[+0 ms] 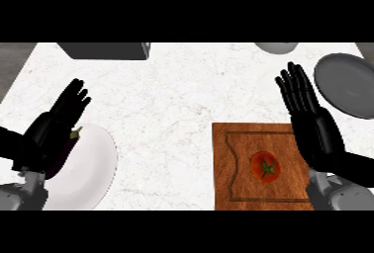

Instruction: Pick the tomato from the cutting board and place it in the pan

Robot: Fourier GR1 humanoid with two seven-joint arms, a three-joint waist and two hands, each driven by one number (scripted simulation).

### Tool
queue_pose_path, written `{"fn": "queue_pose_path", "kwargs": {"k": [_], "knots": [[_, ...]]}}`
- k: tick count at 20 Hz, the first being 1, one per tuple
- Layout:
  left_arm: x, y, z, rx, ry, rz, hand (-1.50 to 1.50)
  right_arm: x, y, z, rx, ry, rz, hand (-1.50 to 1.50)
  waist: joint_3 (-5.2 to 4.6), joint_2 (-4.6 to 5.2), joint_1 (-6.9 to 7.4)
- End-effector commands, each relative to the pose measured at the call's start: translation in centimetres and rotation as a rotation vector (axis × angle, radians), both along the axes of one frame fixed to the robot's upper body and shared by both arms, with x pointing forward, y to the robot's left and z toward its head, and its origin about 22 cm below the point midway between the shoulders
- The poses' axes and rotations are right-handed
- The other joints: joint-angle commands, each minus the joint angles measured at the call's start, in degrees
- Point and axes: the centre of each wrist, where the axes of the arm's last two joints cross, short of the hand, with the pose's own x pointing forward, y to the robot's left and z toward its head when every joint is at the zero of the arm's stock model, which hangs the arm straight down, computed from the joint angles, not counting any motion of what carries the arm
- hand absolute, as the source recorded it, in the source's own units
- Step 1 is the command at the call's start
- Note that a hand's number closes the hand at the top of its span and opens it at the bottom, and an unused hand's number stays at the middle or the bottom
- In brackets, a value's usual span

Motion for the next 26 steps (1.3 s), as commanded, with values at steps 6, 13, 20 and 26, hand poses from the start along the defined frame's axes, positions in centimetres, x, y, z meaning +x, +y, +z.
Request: {"fn": "queue_pose_path", "kwargs": {"k": [6,13,20,26], "knots": [[-0.9,-4.2,-3.9,-0.108,0.134,-0.091,0.0,1.3,2.5,2.3,-0.721,-0.225,0.194,1.5,-0.43,-2.12,0.9],[-2.3,-6.5,-7.0,-0.177,0.174,-0.096,0.0,0.1,0.6,-0.2,-0.843,-0.655,-0.085,-1.5,0.05,-2.04,-1.13],[-1.2,-4.8,-5.9,-0.17,0.193,-0.071,0.0,-2.4,-0.1,-2.5,-1.455,-0.332,0.021,-1.5,-0.4,-2.88,-2.11],[-1.7,-5.4,-6.7,-0.168,0.205,-0.094,0.0,-3.1,2.1,-2.6,-1.915,-0.164,-0.05,-1.5,-0.59,-3.08,-1.74]]}}
